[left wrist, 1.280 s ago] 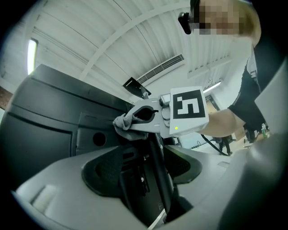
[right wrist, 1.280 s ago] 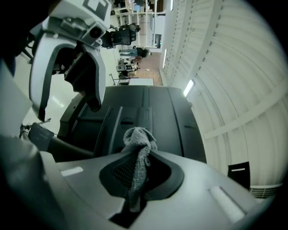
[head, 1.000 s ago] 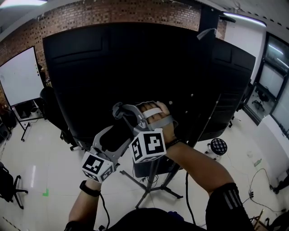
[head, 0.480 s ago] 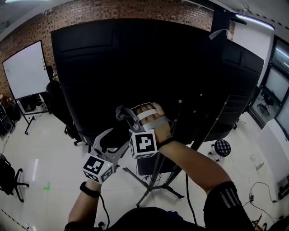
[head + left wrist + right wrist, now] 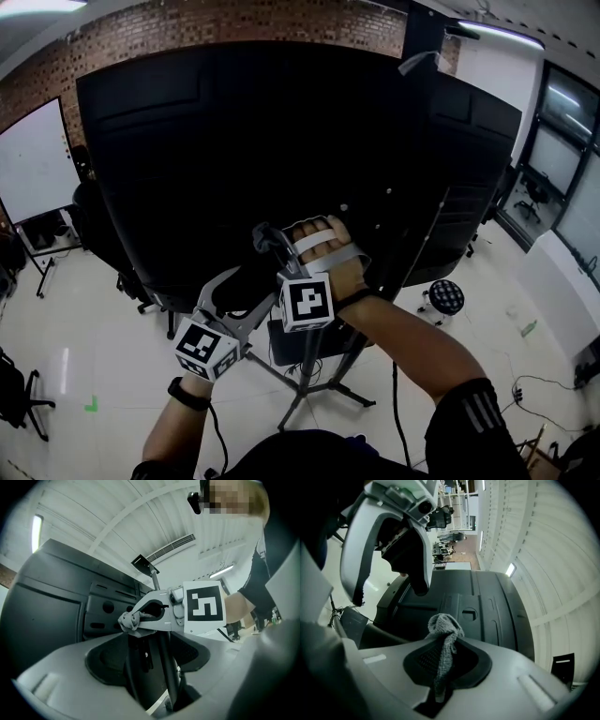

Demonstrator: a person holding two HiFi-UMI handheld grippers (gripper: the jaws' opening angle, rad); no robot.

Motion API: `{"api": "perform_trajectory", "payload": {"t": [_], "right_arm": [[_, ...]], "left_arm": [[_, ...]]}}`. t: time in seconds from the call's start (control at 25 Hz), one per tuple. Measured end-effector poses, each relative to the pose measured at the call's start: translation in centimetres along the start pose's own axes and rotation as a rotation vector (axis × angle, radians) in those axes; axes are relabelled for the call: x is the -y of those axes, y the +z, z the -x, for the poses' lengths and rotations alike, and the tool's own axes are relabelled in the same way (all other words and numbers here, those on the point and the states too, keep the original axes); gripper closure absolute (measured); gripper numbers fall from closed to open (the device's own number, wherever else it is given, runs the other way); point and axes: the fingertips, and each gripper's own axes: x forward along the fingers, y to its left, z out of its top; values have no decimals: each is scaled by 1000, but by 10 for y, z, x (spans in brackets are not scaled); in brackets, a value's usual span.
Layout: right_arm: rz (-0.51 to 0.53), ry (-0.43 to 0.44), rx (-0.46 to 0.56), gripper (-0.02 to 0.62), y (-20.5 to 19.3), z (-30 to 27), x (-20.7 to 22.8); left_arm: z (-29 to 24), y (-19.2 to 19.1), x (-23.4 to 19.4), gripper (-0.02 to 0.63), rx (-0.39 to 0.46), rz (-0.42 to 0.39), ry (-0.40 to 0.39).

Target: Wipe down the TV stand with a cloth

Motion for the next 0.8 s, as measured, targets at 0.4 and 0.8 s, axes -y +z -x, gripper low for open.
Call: {"api": "perform_trajectory", "payload": {"t": [0.4,0.8], "right_arm": [[-90,-4,44,575,-11,27,10],[-306,-84,265,575,-27,87,62]], "left_arm": [[-15,3,16,301,7,8,-40],[-32,35,40,301,38,-14,-20]]}}
